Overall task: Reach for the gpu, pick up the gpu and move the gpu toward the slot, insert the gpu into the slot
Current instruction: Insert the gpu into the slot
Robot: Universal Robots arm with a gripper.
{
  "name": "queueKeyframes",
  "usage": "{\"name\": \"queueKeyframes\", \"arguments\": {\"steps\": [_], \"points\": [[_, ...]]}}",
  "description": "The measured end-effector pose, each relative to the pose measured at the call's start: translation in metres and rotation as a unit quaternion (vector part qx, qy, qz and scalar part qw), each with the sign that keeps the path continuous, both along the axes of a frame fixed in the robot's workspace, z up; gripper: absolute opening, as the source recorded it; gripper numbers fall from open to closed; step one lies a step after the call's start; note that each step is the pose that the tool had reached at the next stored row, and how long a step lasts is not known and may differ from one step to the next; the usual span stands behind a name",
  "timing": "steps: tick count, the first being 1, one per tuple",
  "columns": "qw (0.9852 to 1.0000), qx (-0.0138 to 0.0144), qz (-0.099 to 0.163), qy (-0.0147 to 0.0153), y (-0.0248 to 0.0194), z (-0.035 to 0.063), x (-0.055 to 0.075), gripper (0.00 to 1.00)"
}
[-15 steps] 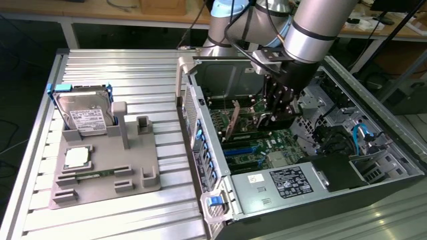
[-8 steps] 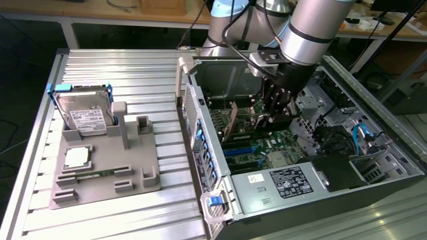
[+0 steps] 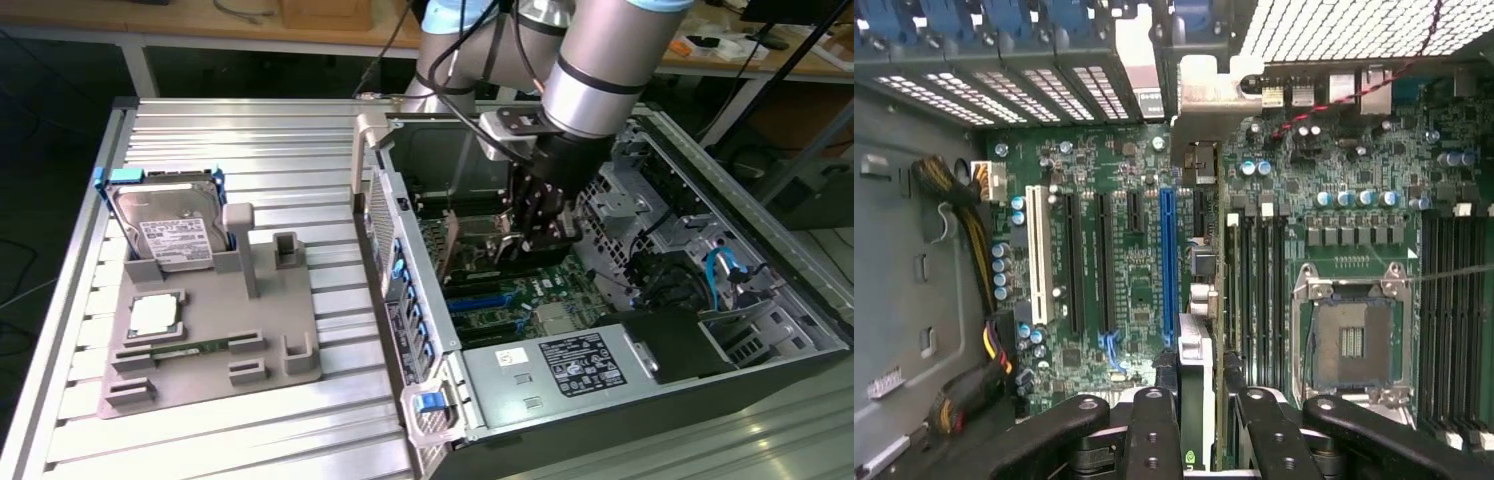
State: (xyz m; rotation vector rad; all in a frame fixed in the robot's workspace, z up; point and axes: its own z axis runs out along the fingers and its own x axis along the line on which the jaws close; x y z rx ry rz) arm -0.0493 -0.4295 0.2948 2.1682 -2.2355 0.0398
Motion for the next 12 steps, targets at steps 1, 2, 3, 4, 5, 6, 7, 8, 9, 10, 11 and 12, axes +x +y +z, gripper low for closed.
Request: {"name": "queueKeyframes", "arguments": {"steps": [1, 2, 3, 4, 5, 6, 7, 8, 9, 10, 11, 12], "points": [[1.0, 0.0, 0.0, 0.0, -0.0007, -0.0007, -0.0002, 0.27], [1.0, 0.0001, 0.0, 0.0, -0.0017, -0.0013, -0.0003, 0.27], [1.0, 0.0001, 0.0, -0.0001, -0.0026, -0.0019, -0.0005, 0.27], [1.0, 0.0001, 0.0, 0.0, -0.0035, -0.0025, -0.0006, 0.27], [1.0, 0.0001, 0.0, 0.0, -0.0044, -0.0032, -0.0008, 0.27], [1.0, 0.0002, 0.0, -0.0001, -0.005, -0.0039, -0.001, 0.27], [1.0, 0.0002, 0.0, -0.0001, -0.0053, -0.0047, -0.0012, 0.27], [1.0, 0.0002, 0.0, -0.0001, -0.0055, -0.0055, -0.0015, 0.27], [1.0, 0.0, 0.0, 0.0, -0.0055, -0.0064, -0.0018, 0.27], [1.0, 0.0001, 0.0, 0.0, -0.0055, -0.0074, -0.0019, 0.27], [1.0, 0.0, 0.0, 0.0, -0.0056, -0.0084, -0.0021, 0.27], [1.0, 0.0, 0.0, 0.0, -0.0056, -0.0092, -0.0023, 0.27]]}}
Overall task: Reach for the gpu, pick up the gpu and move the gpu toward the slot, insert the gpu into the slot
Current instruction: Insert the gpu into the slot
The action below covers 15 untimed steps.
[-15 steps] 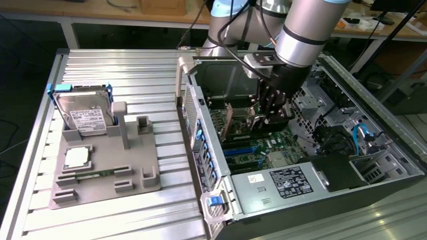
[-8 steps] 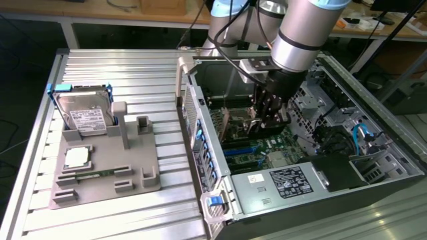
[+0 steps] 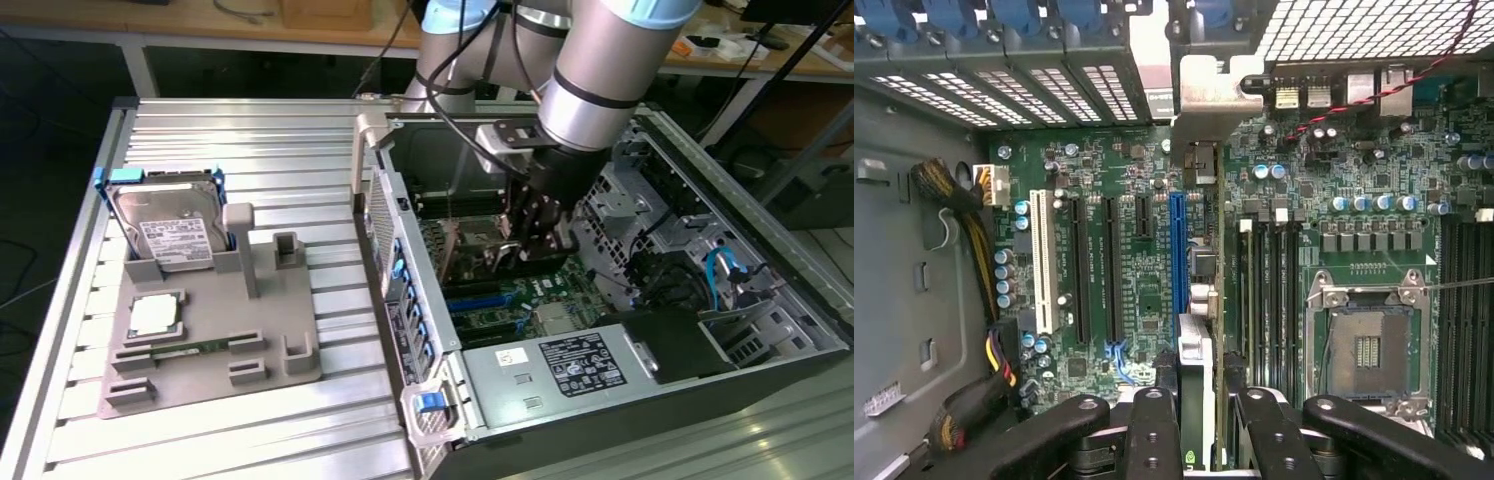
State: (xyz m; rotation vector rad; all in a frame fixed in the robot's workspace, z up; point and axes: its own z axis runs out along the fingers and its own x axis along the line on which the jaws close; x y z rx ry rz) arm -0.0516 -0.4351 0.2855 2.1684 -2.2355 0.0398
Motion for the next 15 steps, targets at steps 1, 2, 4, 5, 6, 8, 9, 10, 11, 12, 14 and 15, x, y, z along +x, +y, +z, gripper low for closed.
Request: {"name": "queueKeyframes", "arguments": {"steps": [1, 2, 4, 5, 6, 8, 9, 10, 11, 12, 14, 15], "points": [[1.0, -0.0001, 0.0, 0.0, -0.0003, -0.0008, -0.0002, 0.27], [1.0, 0.0, 0.0, 0.0, -0.0012, -0.0019, -0.0006, 0.27], [1.0, 0.0, 0.0, 0.0, -0.0029, -0.003, -0.0011, 0.27], [1.0, 0.0, 0.0, 0.0, -0.0038, -0.0034, -0.0013, 0.27], [1.0, 0.0, 0.0, 0.0, -0.0046, -0.0037, -0.0015, 0.27], [1.0, 0.0001, 0.0, 0.0, -0.0061, -0.0045, -0.0019, 0.27], [1.0, 0.0, 0.0, 0.0, -0.0068, -0.0049, -0.0023, 0.27], [1.0, 0.0, 0.0, 0.0, -0.0073, -0.0052, -0.0027, 0.27], [1.0, 0.0001, 0.0, 0.0, -0.0078, -0.0054, -0.0035, 0.27], [1.0, 0.0, 0.0, 0.0, -0.0083, -0.0055, -0.0041, 0.27], [1.0, 0.0001, 0.0, 0.0, -0.0091, -0.0058, -0.0058, 0.27], [1.0, 0.0001, 0.0, 0.0, -0.0097, -0.0062, -0.0065, 0.27]]}}
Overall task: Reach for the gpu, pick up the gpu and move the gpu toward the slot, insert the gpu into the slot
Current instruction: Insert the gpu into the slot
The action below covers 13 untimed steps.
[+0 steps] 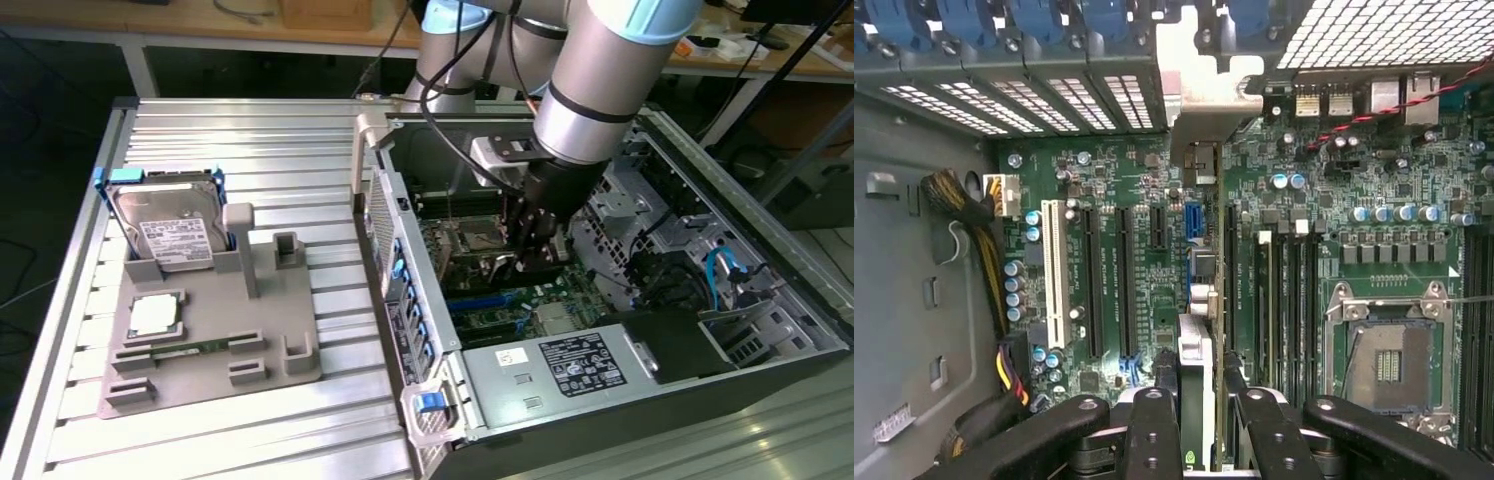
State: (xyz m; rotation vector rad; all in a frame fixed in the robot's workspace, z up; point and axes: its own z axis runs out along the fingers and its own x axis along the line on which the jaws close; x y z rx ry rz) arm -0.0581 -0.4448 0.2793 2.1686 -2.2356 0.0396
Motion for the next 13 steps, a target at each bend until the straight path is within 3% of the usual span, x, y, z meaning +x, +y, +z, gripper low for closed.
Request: {"name": "queueKeyframes", "arguments": {"steps": [13], "points": [[1.0, 0.0, -0.001, -0.0002, -0.0003, -0.0072, -0.0065, 0.27]]}}
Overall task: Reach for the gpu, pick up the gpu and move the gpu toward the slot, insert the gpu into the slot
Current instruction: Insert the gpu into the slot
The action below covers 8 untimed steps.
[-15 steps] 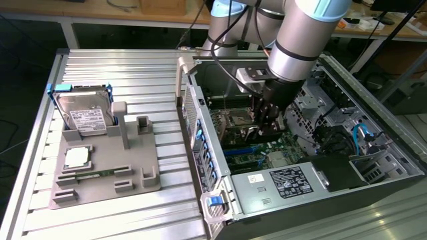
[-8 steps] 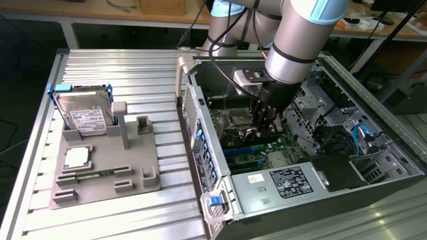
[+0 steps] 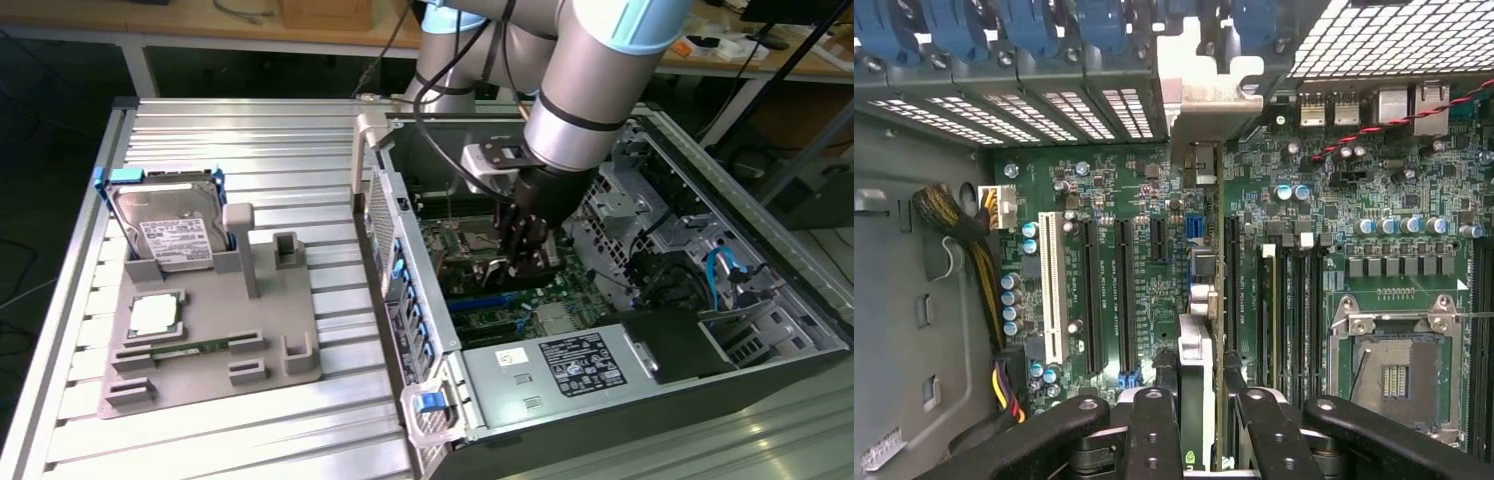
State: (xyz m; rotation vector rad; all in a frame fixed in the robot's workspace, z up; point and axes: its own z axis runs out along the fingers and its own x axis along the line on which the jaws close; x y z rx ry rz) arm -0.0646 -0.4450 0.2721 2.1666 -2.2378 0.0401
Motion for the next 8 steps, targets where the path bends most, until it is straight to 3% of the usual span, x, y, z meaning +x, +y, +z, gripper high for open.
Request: {"name": "queueKeyframes", "arguments": {"steps": [8], "points": [[1.0, 0.0, -0.002, 0.0, -0.0016, -0.0017, -0.0021, 0.27]]}}
